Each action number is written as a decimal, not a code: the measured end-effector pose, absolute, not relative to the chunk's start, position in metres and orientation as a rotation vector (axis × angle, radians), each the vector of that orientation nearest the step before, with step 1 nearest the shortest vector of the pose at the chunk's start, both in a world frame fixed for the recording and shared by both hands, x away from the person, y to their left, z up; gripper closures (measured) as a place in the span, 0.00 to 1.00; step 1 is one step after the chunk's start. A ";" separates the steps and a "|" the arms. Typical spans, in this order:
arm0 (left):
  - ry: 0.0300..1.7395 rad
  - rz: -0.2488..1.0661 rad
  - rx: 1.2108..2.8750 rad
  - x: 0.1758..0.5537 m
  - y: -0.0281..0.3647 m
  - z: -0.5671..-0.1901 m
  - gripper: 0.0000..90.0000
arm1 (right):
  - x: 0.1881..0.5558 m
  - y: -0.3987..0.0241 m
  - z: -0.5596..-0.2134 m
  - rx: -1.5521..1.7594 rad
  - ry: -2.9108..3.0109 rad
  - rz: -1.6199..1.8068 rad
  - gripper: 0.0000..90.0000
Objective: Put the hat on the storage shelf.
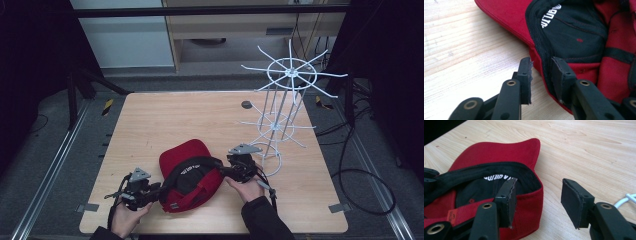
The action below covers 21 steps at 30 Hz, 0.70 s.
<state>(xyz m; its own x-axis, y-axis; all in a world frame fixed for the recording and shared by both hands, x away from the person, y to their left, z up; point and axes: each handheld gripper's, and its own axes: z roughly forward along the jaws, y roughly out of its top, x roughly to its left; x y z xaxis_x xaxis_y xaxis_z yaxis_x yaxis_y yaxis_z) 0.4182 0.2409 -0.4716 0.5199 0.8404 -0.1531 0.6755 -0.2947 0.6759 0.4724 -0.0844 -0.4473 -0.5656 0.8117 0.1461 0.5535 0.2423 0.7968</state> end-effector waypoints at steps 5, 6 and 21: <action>1.230 0.278 2.068 0.419 0.240 -0.474 0.83 | 0.473 -0.082 -0.452 1.256 2.233 1.236 0.56; 1.230 0.272 2.071 0.419 0.240 -0.474 0.84 | 0.473 -0.081 -0.453 1.258 2.237 1.239 0.58; 1.248 0.247 2.091 0.424 0.242 -0.481 0.92 | 0.472 -0.063 -0.451 1.179 2.268 1.198 0.95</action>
<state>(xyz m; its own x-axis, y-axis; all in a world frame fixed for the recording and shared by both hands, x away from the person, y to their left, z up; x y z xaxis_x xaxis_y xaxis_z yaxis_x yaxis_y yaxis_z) 0.4239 0.2421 -0.4813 0.5222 0.8349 -0.1738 0.7060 -0.3089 0.6373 0.4723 -0.0629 -0.4510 -0.6096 0.7871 0.0939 0.5213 0.3089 0.7955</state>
